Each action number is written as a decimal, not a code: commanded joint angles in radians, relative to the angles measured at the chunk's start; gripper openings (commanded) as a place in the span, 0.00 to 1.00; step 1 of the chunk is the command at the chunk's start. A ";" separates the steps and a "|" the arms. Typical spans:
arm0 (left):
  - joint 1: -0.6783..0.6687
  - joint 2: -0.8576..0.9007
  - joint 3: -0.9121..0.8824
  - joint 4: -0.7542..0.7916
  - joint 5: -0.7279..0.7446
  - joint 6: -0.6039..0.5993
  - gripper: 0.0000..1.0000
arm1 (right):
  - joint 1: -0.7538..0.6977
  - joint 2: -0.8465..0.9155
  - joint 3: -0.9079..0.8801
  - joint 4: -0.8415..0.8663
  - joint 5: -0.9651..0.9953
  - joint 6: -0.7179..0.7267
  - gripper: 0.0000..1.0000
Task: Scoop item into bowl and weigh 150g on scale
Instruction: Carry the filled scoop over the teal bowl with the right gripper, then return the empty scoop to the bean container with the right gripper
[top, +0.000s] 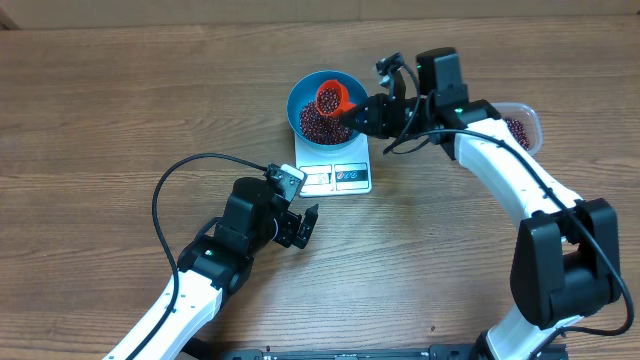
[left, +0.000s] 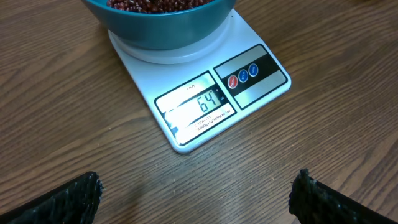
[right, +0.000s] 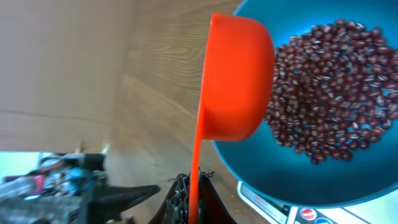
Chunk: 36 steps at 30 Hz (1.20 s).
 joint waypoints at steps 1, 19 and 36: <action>-0.001 0.007 -0.002 0.000 -0.011 -0.006 1.00 | 0.030 0.002 0.056 -0.024 0.169 -0.029 0.04; -0.001 0.007 -0.002 0.000 -0.011 -0.006 1.00 | 0.269 0.002 0.308 -0.377 1.038 -0.502 0.04; -0.001 0.007 -0.002 0.000 -0.011 -0.006 1.00 | 0.355 -0.013 0.322 -0.417 1.225 -0.574 0.04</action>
